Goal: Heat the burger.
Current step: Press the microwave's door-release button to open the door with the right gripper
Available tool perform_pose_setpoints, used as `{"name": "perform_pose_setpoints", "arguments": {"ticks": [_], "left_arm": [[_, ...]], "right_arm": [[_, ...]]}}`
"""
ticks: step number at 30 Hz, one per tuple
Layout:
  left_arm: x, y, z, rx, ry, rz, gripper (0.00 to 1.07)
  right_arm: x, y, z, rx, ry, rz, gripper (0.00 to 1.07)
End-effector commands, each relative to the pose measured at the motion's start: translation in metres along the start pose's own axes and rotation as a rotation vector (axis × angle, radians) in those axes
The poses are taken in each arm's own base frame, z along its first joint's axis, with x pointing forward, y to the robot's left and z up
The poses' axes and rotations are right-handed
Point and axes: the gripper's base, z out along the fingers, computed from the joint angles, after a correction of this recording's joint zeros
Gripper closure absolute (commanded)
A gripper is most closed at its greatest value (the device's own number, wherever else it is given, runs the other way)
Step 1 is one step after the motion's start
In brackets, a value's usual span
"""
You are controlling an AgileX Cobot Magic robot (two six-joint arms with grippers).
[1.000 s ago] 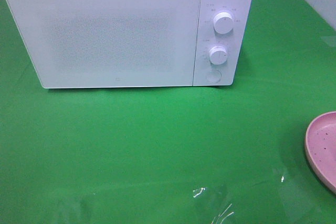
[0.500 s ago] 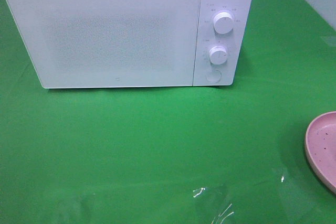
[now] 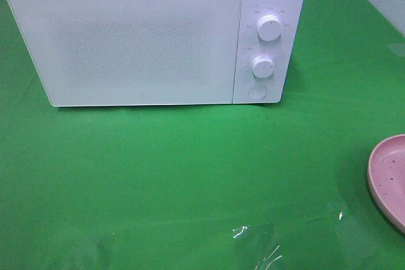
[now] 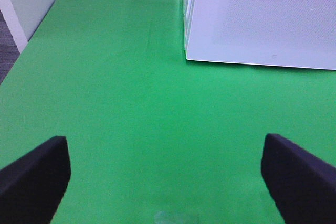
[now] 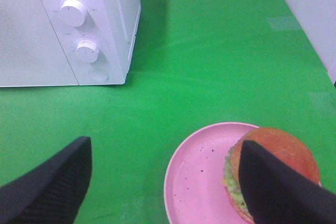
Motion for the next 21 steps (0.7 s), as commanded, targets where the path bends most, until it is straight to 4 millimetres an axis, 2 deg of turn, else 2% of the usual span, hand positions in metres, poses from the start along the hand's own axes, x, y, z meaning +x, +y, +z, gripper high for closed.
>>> {"name": "perform_pose_setpoints", "arguments": {"ticks": [1,10,15,16,21], "left_arm": [[0.001,0.000,-0.002,0.004,-0.030,0.002,0.15],[0.001,0.000,-0.002,0.004,-0.030,0.002,0.15],[0.001,0.000,-0.002,0.004,-0.030,0.002,0.15],[0.001,0.000,-0.002,0.004,-0.030,0.002,0.15],[0.001,0.000,-0.002,0.004,-0.030,0.002,0.15]], "right_arm": [[-0.007,0.000,0.006,0.001,-0.019,0.002,0.34],[-0.022,0.000,0.035,0.005,0.014,0.005,0.34],[-0.029,0.000,0.052,0.006,-0.022,0.006,0.34],[-0.027,0.000,0.060,0.007,-0.038,0.006,0.34],[-0.018,-0.002,0.079,0.008,-0.076,0.009,0.34]]}}
